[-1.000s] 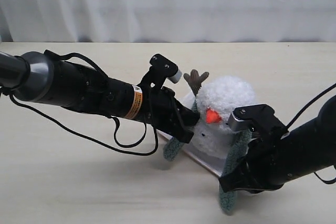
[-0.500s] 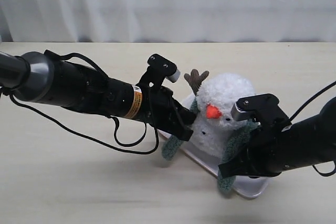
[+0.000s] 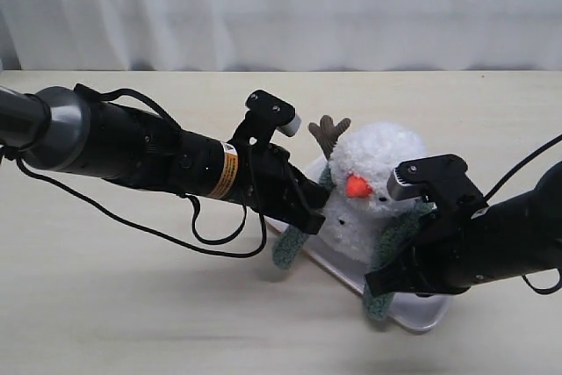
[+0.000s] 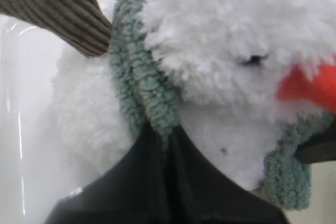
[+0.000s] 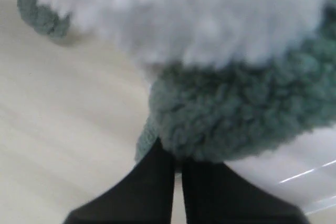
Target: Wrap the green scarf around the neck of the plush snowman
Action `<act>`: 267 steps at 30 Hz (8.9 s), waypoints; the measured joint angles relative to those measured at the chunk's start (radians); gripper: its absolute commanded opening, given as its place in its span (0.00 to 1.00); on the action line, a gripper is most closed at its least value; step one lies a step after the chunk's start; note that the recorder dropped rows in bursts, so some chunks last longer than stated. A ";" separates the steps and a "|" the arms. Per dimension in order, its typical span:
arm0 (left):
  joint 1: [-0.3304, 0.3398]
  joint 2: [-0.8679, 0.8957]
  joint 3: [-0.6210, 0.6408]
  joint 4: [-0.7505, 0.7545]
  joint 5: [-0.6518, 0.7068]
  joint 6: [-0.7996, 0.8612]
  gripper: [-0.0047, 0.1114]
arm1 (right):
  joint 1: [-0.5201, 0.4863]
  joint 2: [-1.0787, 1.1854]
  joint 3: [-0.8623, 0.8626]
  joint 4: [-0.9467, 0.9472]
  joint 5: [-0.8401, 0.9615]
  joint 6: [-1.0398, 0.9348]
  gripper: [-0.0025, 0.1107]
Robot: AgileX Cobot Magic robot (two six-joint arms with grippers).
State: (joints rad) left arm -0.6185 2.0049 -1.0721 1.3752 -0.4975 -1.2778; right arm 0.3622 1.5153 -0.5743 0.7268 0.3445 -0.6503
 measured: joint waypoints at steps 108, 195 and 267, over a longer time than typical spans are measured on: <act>0.000 -0.815 0.235 0.373 0.114 -0.393 0.04 | 0.000 -1.083 -0.048 -0.267 0.133 0.119 0.06; 0.015 -1.510 0.291 -1.407 -0.005 -0.422 0.04 | 0.000 -1.510 0.087 -0.267 0.082 0.119 0.06; 0.583 -1.968 0.289 -1.388 -0.243 -0.422 0.04 | 0.000 -1.510 0.087 -0.267 0.083 0.119 0.06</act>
State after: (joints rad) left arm -0.0355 0.0368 -0.7831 -0.0133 -0.7401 -1.6999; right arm 0.3622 0.0051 -0.4871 0.4596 0.4272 -0.5309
